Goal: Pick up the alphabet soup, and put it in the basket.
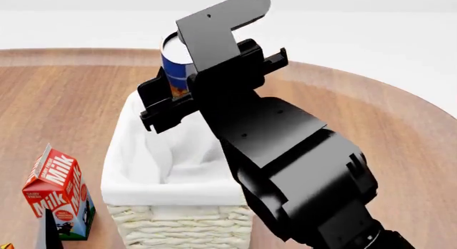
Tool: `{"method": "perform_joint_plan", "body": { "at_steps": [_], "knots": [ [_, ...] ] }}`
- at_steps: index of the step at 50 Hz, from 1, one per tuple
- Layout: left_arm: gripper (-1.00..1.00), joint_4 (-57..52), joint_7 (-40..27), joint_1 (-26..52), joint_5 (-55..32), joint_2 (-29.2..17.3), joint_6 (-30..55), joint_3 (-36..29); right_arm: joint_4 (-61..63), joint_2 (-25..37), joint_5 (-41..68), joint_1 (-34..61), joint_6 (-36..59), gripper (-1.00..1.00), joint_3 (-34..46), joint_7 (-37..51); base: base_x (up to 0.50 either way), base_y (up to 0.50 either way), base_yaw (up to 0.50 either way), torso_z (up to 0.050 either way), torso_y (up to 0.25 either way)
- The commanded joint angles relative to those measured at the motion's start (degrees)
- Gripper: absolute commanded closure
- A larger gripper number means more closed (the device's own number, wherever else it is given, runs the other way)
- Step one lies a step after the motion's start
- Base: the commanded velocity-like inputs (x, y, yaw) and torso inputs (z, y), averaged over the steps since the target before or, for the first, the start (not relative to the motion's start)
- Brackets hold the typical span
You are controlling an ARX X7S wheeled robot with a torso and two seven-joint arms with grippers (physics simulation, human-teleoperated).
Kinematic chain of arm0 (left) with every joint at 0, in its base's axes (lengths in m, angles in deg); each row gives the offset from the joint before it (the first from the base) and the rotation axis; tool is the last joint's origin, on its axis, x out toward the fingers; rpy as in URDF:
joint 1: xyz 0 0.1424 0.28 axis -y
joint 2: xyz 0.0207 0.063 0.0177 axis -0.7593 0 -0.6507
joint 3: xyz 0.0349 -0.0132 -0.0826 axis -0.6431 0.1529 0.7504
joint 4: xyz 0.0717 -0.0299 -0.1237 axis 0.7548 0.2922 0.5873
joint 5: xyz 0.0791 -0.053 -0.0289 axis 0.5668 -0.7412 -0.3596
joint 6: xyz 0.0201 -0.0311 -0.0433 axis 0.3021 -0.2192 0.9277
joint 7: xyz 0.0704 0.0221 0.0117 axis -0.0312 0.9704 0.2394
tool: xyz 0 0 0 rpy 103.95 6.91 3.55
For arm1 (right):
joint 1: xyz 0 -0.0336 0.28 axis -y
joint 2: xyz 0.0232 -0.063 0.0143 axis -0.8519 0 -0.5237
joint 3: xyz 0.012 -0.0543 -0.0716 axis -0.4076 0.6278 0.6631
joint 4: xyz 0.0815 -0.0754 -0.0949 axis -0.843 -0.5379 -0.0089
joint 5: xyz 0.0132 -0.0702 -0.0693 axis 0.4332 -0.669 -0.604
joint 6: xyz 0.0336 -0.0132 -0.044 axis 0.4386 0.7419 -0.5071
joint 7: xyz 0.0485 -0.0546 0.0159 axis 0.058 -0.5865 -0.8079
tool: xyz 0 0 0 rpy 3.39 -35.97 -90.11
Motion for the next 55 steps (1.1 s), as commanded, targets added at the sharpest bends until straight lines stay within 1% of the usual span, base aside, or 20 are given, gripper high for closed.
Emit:
{"method": "perform_joint_plan", "body": {
  "at_steps": [1, 6, 17, 20, 34, 38, 41, 45, 48, 50, 55],
  "knots": [
    [-1.0, 0.05, -0.12, 0.13, 0.16, -0.01, 0.37, -0.29, -9.87, -3.86, -1.66, 5.73, 1.15, 1.0, -0.77, -1.02, 0.0, 0.0, 0.0, 0.0, 0.0],
    [-1.0, 0.02, -0.32, 0.18, 0.51, 0.02, 0.61, -0.38, -14.18, -5.65, -0.71, 7.16, 1.31, 1.0, -1.51, -1.46, 0.0, 0.0, 0.0, 0.0, 0.002],
    [-1.0, -0.23, -0.25, 0.18, 0.32, -0.25, 0.49, -0.46, -27.75, -9.56, -0.99, 9.79, -2.82, 1.0, -2.25, -2.77, 0.0, 0.0, 0.0, 0.0, 0.0],
    [-1.0, -0.18, -0.22, 0.21, 0.24, -0.32, 0.37, -0.42, -29.6, -9.99, -1.03, 10.13, -3.88, 1.0, -1.91, -2.85, 0.0, 0.0, 0.0, 0.0, 0.003],
    [-1.0, -0.14, 0.25, 0.43, -0.54, -0.7, 0.63, -0.88, -26.89, -9.31, 1.29, 10.48, -2.5, 1.0, -0.78, -1.23, 0.0, 0.0, 0.0, 0.001, 0.001],
    [-1.0, -0.33, -0.18, 0.26, 0.67, -0.72, 1.02, -0.98, -26.57, -9.22, 1.55, 10.39, -2.63, 1.0, -0.28, -1.13, 0.0, 0.0, 0.0, 0.0, 0.0],
    [-1.0, -0.49, 0.06, 0.34, -0.79, -0.94, 1.97, -1.26, -26.6, -9.15, 1.64, 10.33, -2.76, 1.0, 0.21, -0.95, 0.0, 0.0, 0.0, 0.0, 0.0],
    [-1.0, -0.67, -0.14, 0.14, 0.46, -1.11, 2.22, -1.44, -27.8, -9.31, 1.46, 10.16, -3.82, 1.0, 0.91, -1.36, 0.0, 0.0, 0.0, 0.0, 0.0],
    [-1.0, -0.66, -1.21, 0.22, 2.95, -0.89, 2.97, -1.33, -28.58, -9.35, 1.5, 10.05, -4.51, 1.0, 1.3, -1.76, 0.0, 0.0, 0.0, 0.0, 0.0],
    [-1.0, -0.48, -0.33, 0.29, 2.43, -1.15, 2.29, -1.74, -29.04, -9.35, 1.53, 10.15, -4.87, 1.0, 1.45, -1.81, 0.0, 0.0, 0.0, 0.0, 0.005],
    [-1.0, -1.14, -1.02, -0.28, 3.71, -1.22, 1.23, -1.26, -28.67, -9.09, 2.07, 10.21, -4.71, 1.0, 1.95, -1.77, 0.0, 0.0, 0.0, 0.0, 0.0]
  ]
}}
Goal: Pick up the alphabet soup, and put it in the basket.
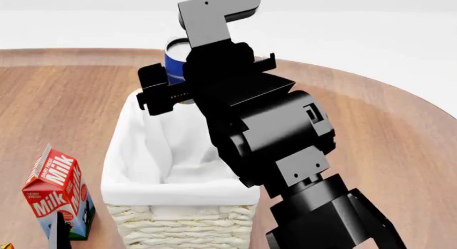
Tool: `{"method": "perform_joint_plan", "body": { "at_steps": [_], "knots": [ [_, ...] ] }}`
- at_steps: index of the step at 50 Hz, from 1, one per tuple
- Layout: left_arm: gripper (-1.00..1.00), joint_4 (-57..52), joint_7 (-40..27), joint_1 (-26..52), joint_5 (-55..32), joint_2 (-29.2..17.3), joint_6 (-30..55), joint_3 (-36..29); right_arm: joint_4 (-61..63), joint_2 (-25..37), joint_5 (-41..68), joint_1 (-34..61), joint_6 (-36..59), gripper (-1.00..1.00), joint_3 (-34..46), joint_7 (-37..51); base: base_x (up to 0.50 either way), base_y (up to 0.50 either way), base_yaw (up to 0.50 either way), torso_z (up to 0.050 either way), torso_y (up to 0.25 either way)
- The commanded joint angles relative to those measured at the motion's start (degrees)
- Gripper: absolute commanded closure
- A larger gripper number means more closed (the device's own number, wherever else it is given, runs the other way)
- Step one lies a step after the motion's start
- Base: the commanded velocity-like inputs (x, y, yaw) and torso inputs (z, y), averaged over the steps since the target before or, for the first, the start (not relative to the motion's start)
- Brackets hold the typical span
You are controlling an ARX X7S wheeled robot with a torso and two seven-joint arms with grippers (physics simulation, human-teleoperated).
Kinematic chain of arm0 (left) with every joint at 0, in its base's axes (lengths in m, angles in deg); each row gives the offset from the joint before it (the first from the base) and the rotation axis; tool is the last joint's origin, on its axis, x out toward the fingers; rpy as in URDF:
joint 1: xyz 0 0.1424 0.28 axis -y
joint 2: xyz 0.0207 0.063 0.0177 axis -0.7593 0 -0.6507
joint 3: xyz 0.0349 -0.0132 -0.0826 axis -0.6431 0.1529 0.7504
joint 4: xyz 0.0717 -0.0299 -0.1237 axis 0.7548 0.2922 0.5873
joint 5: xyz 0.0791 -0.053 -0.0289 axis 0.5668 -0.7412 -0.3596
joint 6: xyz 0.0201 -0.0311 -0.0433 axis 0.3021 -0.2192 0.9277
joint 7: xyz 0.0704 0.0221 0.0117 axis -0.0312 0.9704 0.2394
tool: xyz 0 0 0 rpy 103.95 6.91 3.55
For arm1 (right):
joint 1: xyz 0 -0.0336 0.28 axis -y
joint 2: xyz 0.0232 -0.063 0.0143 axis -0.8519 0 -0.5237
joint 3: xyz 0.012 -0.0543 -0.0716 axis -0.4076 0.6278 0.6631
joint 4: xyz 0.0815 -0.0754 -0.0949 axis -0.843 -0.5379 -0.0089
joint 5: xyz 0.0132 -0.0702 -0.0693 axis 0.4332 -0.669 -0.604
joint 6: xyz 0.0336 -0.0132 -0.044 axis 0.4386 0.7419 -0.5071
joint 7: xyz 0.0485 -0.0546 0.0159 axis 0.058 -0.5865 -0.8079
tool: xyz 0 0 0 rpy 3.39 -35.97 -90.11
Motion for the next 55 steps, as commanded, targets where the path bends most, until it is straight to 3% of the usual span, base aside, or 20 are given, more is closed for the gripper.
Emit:
{"method": "perform_joint_plan", "body": {
  "at_steps": [1, 55],
  "knots": [
    [-1.0, -0.53, -0.44, -0.52, 1.78, -0.27, -1.01, 0.05, 0.21, 0.25, -0.61, 0.65, -0.67, 1.0, 0.81, -0.59, 0.0, 0.0, 0.0, 0.0, -0.084],
    [-1.0, -0.67, -1.53, -0.59, 4.13, -0.44, -1.55, -0.53, 1.64, 1.44, 2.59, 1.23, -1.25, 1.0, 3.71, 0.69, 0.0, 0.0, 0.0, 0.0, -0.089]
  ]
}}
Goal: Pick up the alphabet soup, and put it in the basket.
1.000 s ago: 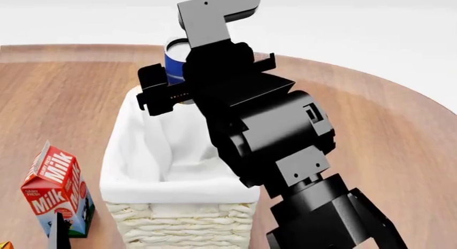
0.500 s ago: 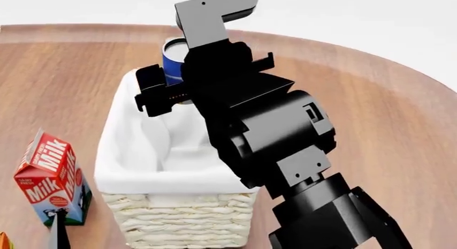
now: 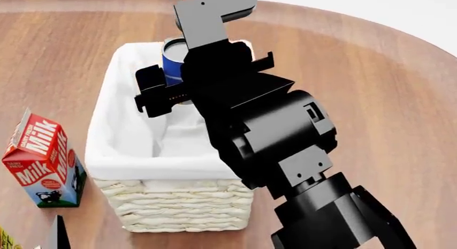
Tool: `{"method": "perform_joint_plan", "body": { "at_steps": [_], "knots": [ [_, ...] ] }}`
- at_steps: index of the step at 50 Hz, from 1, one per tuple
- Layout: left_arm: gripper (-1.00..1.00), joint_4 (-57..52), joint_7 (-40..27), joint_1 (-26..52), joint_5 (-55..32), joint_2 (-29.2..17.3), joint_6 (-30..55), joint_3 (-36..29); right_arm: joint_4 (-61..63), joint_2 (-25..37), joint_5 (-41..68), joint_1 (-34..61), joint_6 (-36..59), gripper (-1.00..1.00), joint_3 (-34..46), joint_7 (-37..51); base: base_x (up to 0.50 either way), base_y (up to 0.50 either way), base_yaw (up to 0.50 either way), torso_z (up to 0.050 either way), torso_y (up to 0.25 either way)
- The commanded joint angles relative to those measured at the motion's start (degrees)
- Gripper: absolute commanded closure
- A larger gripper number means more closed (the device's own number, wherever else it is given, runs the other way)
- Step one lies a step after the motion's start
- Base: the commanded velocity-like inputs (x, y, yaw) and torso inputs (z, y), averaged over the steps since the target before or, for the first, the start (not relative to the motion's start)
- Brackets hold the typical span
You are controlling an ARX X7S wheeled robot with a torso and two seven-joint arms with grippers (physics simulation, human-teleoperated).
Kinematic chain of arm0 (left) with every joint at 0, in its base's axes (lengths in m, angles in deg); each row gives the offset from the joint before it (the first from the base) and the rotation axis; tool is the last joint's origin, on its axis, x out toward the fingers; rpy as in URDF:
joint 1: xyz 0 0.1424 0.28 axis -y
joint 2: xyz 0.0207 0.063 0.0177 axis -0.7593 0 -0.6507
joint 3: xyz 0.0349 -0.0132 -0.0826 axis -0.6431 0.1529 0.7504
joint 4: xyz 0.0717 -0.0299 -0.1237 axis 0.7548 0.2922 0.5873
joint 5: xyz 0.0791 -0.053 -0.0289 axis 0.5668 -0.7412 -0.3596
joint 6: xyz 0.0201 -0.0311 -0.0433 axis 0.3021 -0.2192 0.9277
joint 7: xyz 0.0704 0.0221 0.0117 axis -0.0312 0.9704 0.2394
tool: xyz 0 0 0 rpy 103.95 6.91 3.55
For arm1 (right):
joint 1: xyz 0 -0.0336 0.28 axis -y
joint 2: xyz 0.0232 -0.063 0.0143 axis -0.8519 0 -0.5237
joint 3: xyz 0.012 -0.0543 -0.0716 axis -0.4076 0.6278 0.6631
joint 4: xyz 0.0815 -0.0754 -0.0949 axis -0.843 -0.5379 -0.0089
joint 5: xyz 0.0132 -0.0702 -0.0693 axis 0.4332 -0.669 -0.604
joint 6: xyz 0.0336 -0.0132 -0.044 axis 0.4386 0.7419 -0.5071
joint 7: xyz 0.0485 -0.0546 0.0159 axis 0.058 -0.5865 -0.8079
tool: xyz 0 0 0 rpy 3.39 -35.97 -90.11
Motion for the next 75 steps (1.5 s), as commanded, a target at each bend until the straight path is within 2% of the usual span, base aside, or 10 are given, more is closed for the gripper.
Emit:
{"method": "perform_joint_plan", "body": {
  "at_steps": [1, 29, 45, 46, 64, 75],
  "knots": [
    [-1.0, 0.15, -0.1, 0.16, -0.02, -0.03, -0.03, -0.14, 0.38, 0.1, -0.92, 0.76, -0.36, 1.0, 0.08, -0.45, 0.0, 0.0, 0.0, 0.0, -0.094],
    [-1.0, 0.54, -0.38, 0.22, 0.02, -0.09, -0.98, -0.31, 0.45, 0.47, 0.08, 0.86, -0.83, 1.0, 1.32, 0.04, 0.0, 0.0, 0.0, 0.0, -0.095],
    [-1.0, 0.38, -0.51, 0.16, 0.46, -0.3, -0.87, -0.59, 0.27, 0.22, -0.22, 1.18, -1.56, 1.0, 2.72, 0.33, 0.0, 0.0, 0.0, 0.0, -0.002],
    [-1.0, 0.34, -0.48, 0.14, 0.34, -0.34, -0.93, -0.59, -0.06, 0.04, -0.31, 1.4, -0.84, -1.0, 2.87, 1.15, 0.0, 0.0, 0.0, 0.0, 0.0],
    [-1.0, 0.16, -0.64, 0.01, 0.01, -0.58, -1.35, -0.63, 2.95, 1.26, 0.49, 1.1, -1.34, -1.0, 3.11, 2.44, 0.0, 0.0, 0.0, 0.0, 0.0],
    [-1.0, 0.91, -0.85, 0.34, 0.07, -0.5, -1.63, -0.5, 22.63, 10.02, 5.12, -0.03, 4.2, -1.0, 0.63, 6.75, 0.0, 0.0, 0.0, 0.0, 0.0]
  ]
}}
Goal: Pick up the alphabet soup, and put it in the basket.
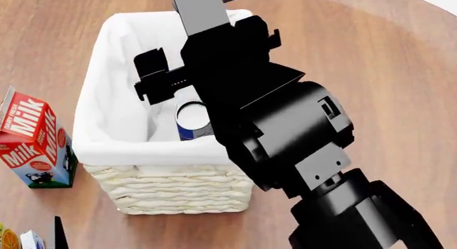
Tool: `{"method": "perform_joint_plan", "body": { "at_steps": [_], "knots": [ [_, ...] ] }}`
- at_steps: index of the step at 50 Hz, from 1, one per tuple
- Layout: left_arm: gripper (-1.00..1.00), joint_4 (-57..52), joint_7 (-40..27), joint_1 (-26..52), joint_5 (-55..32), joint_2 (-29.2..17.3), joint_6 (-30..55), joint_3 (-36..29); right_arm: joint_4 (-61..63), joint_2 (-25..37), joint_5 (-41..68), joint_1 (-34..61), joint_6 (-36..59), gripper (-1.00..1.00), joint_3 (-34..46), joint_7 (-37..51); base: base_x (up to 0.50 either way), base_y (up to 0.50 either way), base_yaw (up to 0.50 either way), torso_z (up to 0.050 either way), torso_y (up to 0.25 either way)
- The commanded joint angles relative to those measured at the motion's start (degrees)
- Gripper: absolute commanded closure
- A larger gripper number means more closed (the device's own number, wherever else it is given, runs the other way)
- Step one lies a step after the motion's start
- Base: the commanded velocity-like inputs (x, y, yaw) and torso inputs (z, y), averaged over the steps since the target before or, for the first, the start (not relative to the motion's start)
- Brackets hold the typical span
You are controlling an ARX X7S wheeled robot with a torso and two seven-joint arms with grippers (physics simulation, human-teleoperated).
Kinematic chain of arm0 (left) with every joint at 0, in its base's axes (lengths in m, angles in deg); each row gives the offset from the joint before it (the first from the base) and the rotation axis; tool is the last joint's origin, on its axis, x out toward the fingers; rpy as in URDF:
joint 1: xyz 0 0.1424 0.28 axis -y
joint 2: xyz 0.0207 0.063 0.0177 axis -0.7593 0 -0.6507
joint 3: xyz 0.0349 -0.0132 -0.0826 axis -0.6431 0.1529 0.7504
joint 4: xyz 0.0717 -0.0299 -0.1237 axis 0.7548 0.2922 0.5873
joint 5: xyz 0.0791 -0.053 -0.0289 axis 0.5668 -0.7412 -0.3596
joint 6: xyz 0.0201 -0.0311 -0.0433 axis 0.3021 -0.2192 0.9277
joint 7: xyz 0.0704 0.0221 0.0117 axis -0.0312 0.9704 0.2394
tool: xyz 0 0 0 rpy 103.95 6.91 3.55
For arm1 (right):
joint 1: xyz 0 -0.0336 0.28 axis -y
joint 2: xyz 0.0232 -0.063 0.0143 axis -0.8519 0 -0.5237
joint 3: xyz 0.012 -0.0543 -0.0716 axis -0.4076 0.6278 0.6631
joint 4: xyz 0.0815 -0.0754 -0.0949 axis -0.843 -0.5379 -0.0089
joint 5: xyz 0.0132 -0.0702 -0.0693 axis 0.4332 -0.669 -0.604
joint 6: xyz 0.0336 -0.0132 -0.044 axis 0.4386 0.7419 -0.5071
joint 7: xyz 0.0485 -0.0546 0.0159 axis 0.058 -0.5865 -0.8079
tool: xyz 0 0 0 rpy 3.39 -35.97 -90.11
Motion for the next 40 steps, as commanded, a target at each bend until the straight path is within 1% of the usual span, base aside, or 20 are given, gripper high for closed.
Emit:
{"method": "perform_joint_plan", "body": {
  "at_steps": [1, 4, 5, 7, 11, 16, 17, 20, 21, 24, 25, 26, 28, 29, 30, 31, 33, 34, 35, 40],
  "knots": [
    [-1.0, 0.55, -0.15, 0.28, -0.07, 0.05, -0.16, 0.02, 15.58, 7.4, 3.28, -1.46, 3.59, -1.0, -1.9, 3.43, 0.0, 0.0, 0.0, 0.0, 0.0],
    [-1.0, 0.34, -0.25, 0.16, -0.06, -0.05, -0.15, 0.07, 18.29, 9.28, 3.98, -2.55, 2.86, -1.0, -2.95, 3.45, 0.0, 0.0, 0.0, 0.0, 0.0],
    [-1.0, 0.23, -0.31, 0.1, -0.22, -0.15, -0.16, 0.19, 20.7, 10.76, 5.59, -3.97, 1.79, -1.0, -4.43, 2.29, 0.0, 0.0, 0.0, 0.0, 0.0],
    [-1.0, 0.32, -0.36, 0.15, -0.27, -0.12, -0.16, 0.2, 22.2, 11.88, 5.3, -4.8, 1.49, -1.0, -4.64, 3.12, 0.0, 0.0, 0.0, 0.0, 0.0],
    [-1.0, 0.36, -0.6, 0.27, -0.14, -0.04, 0.1, 0.25, 28.13, 15.59, 6.62, -9.27, -1.88, -1.0, -6.75, 2.02, 0.0, 0.0, 0.0, 0.0, 0.0],
    [-1.0, 0.29, -0.91, 0.26, -0.03, -0.04, 0.11, 0.45, 36.66, 20.73, 8.63, -17.14, -7.54, -1.0, -10.83, 1.73, 0.0, 0.0, 0.0, 0.0, 0.0],
    [-1.0, -0.02, -0.98, 0.1, -0.17, -0.14, 0.12, 0.51, 40.37, 23.06, 8.02, -21.01, -10.61, -1.0, -11.72, 0.95, 0.0, 0.0, 0.0, 0.0, 0.0],
    [-1.0, 0.03, -1.01, 0.0, 0.01, -0.15, -0.14, 0.5, 45.29, 26.14, 6.11, -28.11, -16.84, -1.0, -14.03, 1.22, 0.0, 0.0, 0.0, 0.0, 0.0],
    [-1.0, 0.25, -1.03, 0.07, 0.05, -0.12, -0.31, 0.56, 47.46, 27.88, 3.58, -32.88, -20.85, -1.0, -14.96, 1.72, 0.0, 0.0, 0.0, 0.0, 0.0],
    [-1.0, 0.31, -1.11, 0.08, 0.03, -0.16, -0.34, 0.62, 50.11, 29.72, 1.58, -39.93, -27.71, -1.0, -17.47, 1.54, 0.0, 0.0, 0.0, 0.0, 0.0],
    [-1.0, 0.07, -1.25, -0.13, 0.11, -0.28, -0.4, 0.78, 51.67, 30.77, -1.53, -44.01, -31.17, -1.0, -18.19, 2.46, 0.0, 0.0, 0.0, 0.0, 0.0],
    [-1.0, -0.11, -1.36, -0.22, 0.09, -0.34, -0.38, 0.88, 51.95, 31.06, -3.46, -45.55, -32.45, -1.0, -18.23, 3.07, 0.0, 0.0, 0.0, 0.0, 0.0],
    [-1.0, -0.27, -1.29, -0.29, -0.29, -0.52, -0.41, 0.92, 52.61, 31.49, -3.91, -49.48, -36.18, -1.0, -19.69, 3.02, 0.0, 0.0, 0.0, 0.0, 0.0],
    [-1.0, -0.1, -1.41, -0.23, -0.16, -0.44, -0.43, 0.99, 53.2, 31.94, -9.41, -52.99, -38.81, -1.0, -19.98, 5.67, 0.0, 0.0, 0.0, 0.0, 0.0],
    [-1.0, -0.06, -1.38, -0.22, -0.17, -0.45, -0.49, 0.97, 53.35, 32.02, -10.72, -54.67, -40.32, -1.0, -20.43, 6.38, 0.0, 0.0, 0.0, 0.0, 0.0],
    [-1.0, -0.03, -1.33, -0.22, -0.2, -0.46, -0.61, 0.94, 53.58, 32.28, -11.63, -59.08, -45.0, -1.0, -21.79, 6.09, 0.0, 0.0, 0.0, 0.0, 0.0],
    [-1.0, 0.08, -1.35, -0.15, -0.2, -0.45, -0.63, 0.94, 52.72, 31.89, -17.31, -62.62, -47.78, -1.0, -22.32, 8.84, 0.0, 0.0, 0.0, 0.0, 0.0],
    [-1.0, 0.12, -1.35, -0.16, -0.18, -0.46, -0.67, 0.93, 52.21, 31.78, -17.15, -64.0, -49.68, -1.0, -22.55, 8.17, 0.0, 0.0, 0.0, 0.0, 0.0],
    [-1.0, 0.17, -1.42, -0.2, -0.1, -0.45, -0.73, 0.98, 51.08, 31.42, -17.29, -67.07, -53.68, -1.0, -23.5, 7.63, 0.0, 0.0, 0.0, 0.0, 0.0],
    [-1.0, 0.1, -1.63, -0.36, 0.14, -0.49, -0.87, 1.08, 48.04, 30.47, -19.6, -72.13, -60.12, -1.0, -24.55, 7.21, 0.0, 0.0, 0.0, 0.0, 0.0]
  ]
}}
